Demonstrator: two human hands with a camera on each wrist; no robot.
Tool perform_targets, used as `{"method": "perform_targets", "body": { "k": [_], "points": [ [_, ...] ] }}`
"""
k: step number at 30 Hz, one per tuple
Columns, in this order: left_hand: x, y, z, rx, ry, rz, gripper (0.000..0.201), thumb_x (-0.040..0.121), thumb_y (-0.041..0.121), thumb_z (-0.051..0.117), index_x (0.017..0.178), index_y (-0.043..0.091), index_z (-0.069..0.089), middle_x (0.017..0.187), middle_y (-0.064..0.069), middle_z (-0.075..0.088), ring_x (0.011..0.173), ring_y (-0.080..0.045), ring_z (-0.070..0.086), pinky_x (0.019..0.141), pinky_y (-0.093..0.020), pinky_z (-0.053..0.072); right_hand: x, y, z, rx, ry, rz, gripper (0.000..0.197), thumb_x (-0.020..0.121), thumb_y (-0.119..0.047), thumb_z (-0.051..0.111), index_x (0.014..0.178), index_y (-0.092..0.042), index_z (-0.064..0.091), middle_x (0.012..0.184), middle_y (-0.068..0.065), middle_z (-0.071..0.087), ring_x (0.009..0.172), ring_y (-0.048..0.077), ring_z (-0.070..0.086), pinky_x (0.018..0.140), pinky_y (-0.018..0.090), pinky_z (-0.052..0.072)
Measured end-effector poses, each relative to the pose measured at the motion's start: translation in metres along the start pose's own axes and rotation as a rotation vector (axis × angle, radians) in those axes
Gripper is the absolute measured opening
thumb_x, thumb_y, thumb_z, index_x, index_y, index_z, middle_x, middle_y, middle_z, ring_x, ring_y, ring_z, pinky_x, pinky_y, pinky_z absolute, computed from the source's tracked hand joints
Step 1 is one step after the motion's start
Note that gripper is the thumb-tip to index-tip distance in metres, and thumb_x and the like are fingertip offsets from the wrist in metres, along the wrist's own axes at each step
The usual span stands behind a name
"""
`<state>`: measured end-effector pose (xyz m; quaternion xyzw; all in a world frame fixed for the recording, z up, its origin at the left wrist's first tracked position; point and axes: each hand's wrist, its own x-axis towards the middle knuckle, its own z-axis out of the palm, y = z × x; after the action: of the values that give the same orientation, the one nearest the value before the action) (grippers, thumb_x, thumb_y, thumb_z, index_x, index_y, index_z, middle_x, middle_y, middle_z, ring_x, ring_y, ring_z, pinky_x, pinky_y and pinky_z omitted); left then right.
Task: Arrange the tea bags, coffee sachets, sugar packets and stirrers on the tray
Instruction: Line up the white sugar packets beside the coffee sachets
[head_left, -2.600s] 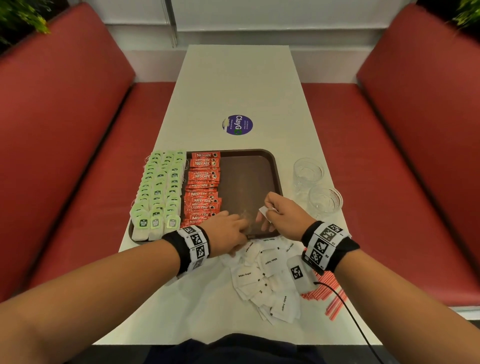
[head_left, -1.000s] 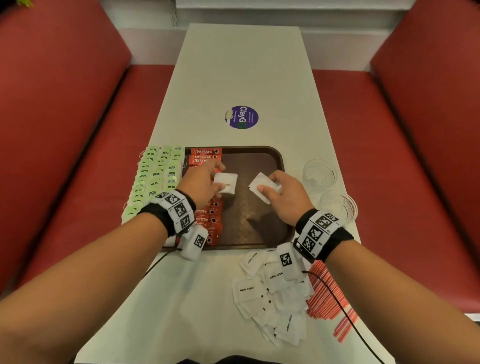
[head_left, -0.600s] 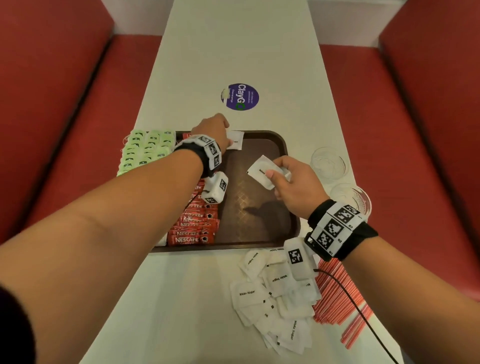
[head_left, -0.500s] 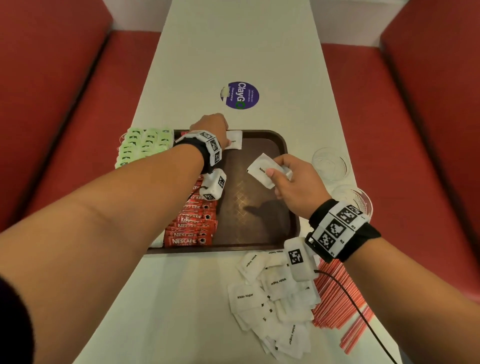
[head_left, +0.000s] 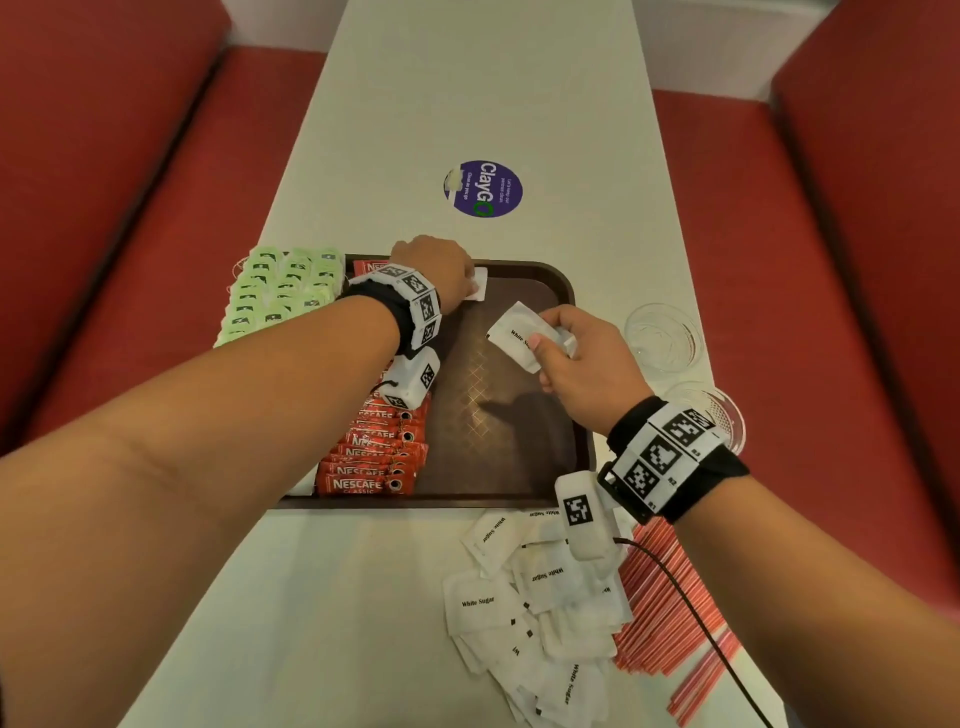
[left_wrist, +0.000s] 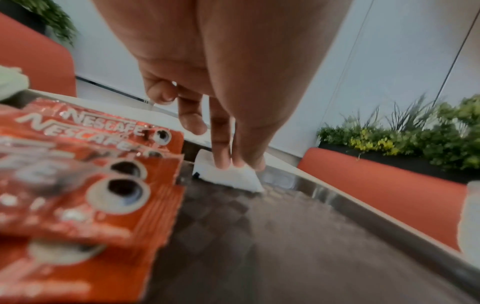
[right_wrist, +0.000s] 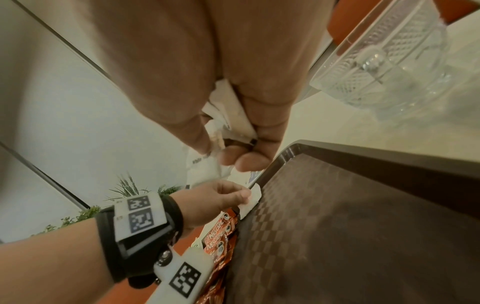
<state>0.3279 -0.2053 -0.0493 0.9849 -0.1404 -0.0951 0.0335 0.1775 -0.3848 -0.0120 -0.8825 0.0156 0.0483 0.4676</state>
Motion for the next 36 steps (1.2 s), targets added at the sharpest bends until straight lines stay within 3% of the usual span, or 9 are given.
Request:
{"method": "perform_targets", "body": {
  "k": [4, 7, 9, 12, 15, 19, 26, 31, 36],
  "points": [
    [-0.029, 0.007, -0.026, -0.441, 0.108, 0.111, 0.033, 0.1, 0.046, 0.049, 0.109, 0.025, 0.073, 0.105, 0.003, 0.072, 0.102, -0.02, 0.063, 0.086, -0.032, 0.047, 0.005, 0.002, 0.002, -0.04, 0.009, -0.012, 0.01, 0.098, -0.024, 0.058, 0.104, -0.019, 0.064, 0.084, -0.003, 0.065, 0.077, 0.021, 0.063, 0.076, 0.041, 0.057],
    [-0.064, 0.016, -0.051, -0.705, -0.017, 0.251, 0.025, 0.092, 0.05, 0.062, 0.096, 0.029, 0.076, 0.091, 0.01, 0.074, 0.088, -0.008, 0.066, 0.08, -0.024, 0.049, 0.006, 0.0, 0.004, -0.062, 0.001, -0.035, 0.011, 0.098, -0.027, 0.058, 0.103, -0.019, 0.064, 0.08, -0.006, 0.062, 0.072, 0.018, 0.06, 0.07, 0.034, 0.051],
    [-0.081, 0.017, -0.055, -0.662, -0.117, 0.336, 0.022, 0.087, 0.047, 0.071, 0.099, 0.03, 0.076, 0.087, 0.008, 0.072, 0.082, -0.006, 0.064, 0.075, -0.021, 0.048, 0.008, -0.003, 0.005, -0.053, -0.001, -0.041, 0.015, 0.099, -0.032, 0.058, 0.103, -0.019, 0.065, 0.08, -0.006, 0.063, 0.072, 0.016, 0.06, 0.067, 0.03, 0.048],
    [-0.08, 0.009, -0.048, -0.55, -0.098, 0.321, 0.019, 0.087, 0.036, 0.074, 0.103, 0.026, 0.075, 0.085, 0.006, 0.069, 0.077, -0.008, 0.059, 0.073, -0.025, 0.048, 0.007, -0.007, 0.005, -0.068, 0.013, -0.042, 0.012, 0.098, -0.025, 0.059, 0.108, -0.019, 0.062, 0.094, -0.007, 0.063, 0.085, 0.014, 0.059, 0.074, 0.028, 0.047],
    [-0.06, -0.012, -0.038, -0.439, 0.047, 0.103, 0.019, 0.088, 0.033, 0.072, 0.104, 0.023, 0.075, 0.099, 0.003, 0.071, 0.086, -0.011, 0.059, 0.079, -0.028, 0.045, 0.004, -0.01, 0.005, -0.035, -0.016, -0.018, 0.019, 0.097, -0.015, 0.055, 0.115, -0.016, 0.052, 0.095, -0.01, 0.057, 0.077, 0.006, 0.055, 0.069, 0.022, 0.044],
    [-0.029, -0.038, -0.022, -0.381, 0.108, -0.199, 0.02, 0.086, 0.035, 0.075, 0.101, 0.022, 0.075, 0.103, 0.0, 0.071, 0.087, -0.015, 0.057, 0.077, -0.028, 0.043, -0.003, -0.009, 0.002, -0.014, -0.091, 0.004, 0.008, 0.097, -0.012, 0.05, 0.102, -0.009, 0.045, 0.075, 0.0, 0.051, 0.061, 0.012, 0.048, 0.059, 0.027, 0.039],
    [-0.004, -0.02, -0.007, -0.375, 0.0, -0.195, 0.02, 0.083, 0.034, 0.078, 0.1, 0.024, 0.076, 0.102, 0.0, 0.072, 0.091, -0.017, 0.062, 0.076, -0.028, 0.046, -0.01, -0.007, 0.0, -0.027, -0.159, 0.022, 0.013, 0.093, -0.015, 0.055, 0.083, -0.009, 0.049, 0.083, 0.011, 0.063, 0.074, 0.031, 0.06, 0.07, 0.045, 0.053],
    [0.001, -0.017, -0.003, -0.233, -0.031, -0.202, 0.023, 0.08, 0.042, 0.078, 0.095, 0.025, 0.074, 0.104, 0.0, 0.071, 0.089, -0.02, 0.059, 0.074, -0.029, 0.046, -0.012, -0.009, -0.005, 0.033, -0.189, 0.06, 0.011, 0.092, -0.012, 0.053, 0.082, -0.01, 0.053, 0.071, 0.013, 0.068, 0.056, 0.015, 0.066, 0.065, 0.033, 0.056],
    [-0.001, -0.016, -0.005, -0.169, -0.009, -0.195, 0.036, 0.079, 0.047, 0.077, 0.104, 0.023, 0.069, 0.107, -0.002, 0.069, 0.099, -0.026, 0.063, 0.082, -0.036, 0.052, -0.013, -0.003, -0.005, 0.125, -0.229, 0.072, 0.005, 0.091, -0.004, 0.061, 0.093, -0.009, 0.062, 0.085, 0.006, 0.07, 0.075, 0.017, 0.074, 0.073, 0.033, 0.062]
  ]
}}
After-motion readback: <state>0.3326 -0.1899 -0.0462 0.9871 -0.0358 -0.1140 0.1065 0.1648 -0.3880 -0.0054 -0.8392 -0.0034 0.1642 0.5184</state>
